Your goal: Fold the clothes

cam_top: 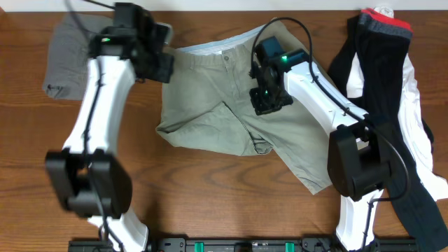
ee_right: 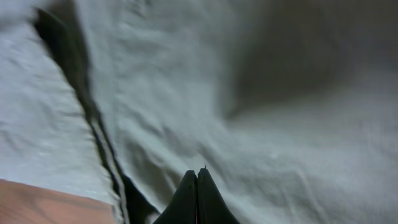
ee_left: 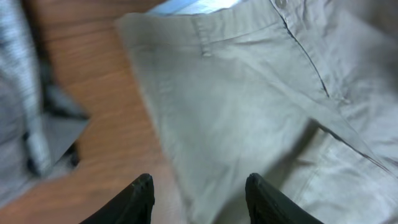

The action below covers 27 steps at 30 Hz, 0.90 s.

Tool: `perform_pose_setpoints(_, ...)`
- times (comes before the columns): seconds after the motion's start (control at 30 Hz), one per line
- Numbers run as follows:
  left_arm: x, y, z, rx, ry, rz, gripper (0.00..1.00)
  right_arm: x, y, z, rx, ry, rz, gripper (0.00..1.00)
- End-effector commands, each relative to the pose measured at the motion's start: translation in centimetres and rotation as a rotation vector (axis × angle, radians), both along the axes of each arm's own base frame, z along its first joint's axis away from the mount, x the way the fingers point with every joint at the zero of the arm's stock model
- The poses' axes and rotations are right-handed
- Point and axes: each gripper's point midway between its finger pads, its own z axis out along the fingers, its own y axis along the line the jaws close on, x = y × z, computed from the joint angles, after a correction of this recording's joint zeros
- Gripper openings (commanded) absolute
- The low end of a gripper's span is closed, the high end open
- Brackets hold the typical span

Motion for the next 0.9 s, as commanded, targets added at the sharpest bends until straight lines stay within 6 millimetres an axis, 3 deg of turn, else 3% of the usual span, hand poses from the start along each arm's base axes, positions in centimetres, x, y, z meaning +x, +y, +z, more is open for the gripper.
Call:
perform_pose_setpoints(0.0,1.6,-0.5,-2.7,0.025,0.007,-0.063,0.50,0.2,-0.9,-0.5,-0.008,0.016,-0.044,0.01)
perform_pose_setpoints(0.1,3.0,0.1,-5.0,0.056,0.009,-0.048,0.52,0.3,-0.8,-0.5,-0.004,0.009,-0.044,0.03)
perform_pose_setpoints(0.17,3.7,0.7,-6.6,0.084,0.015,-0.034,0.59,0.5,-0.8,-0.5,-0.002,0.004,-0.044,0.06)
perform_pose_setpoints(0.43,5.6,1.7,-10.4,0.097,0.015,-0.010,0.78,0.7,-0.8,-0.4,0.002,-0.008,-0.036,0.34)
perform_pose_setpoints(0.7,6.8,3.1,-13.9,0.124,0.020,0.020,0.79,1.1,-0.7,-0.4,0.007,-0.020,-0.037,0.40)
perform_pose_setpoints(0.77,6.7,3.0,-14.7,0.122,0.037,0.020,0.74,1.2,-0.6,-0.4,0.009,-0.024,-0.040,0.40)
perform_pose_setpoints(0.87,6.3,2.8,-15.4,0.109,0.066,0.044,0.34,1.3,-0.6,-0.4,0.012,-0.028,-0.050,0.41)
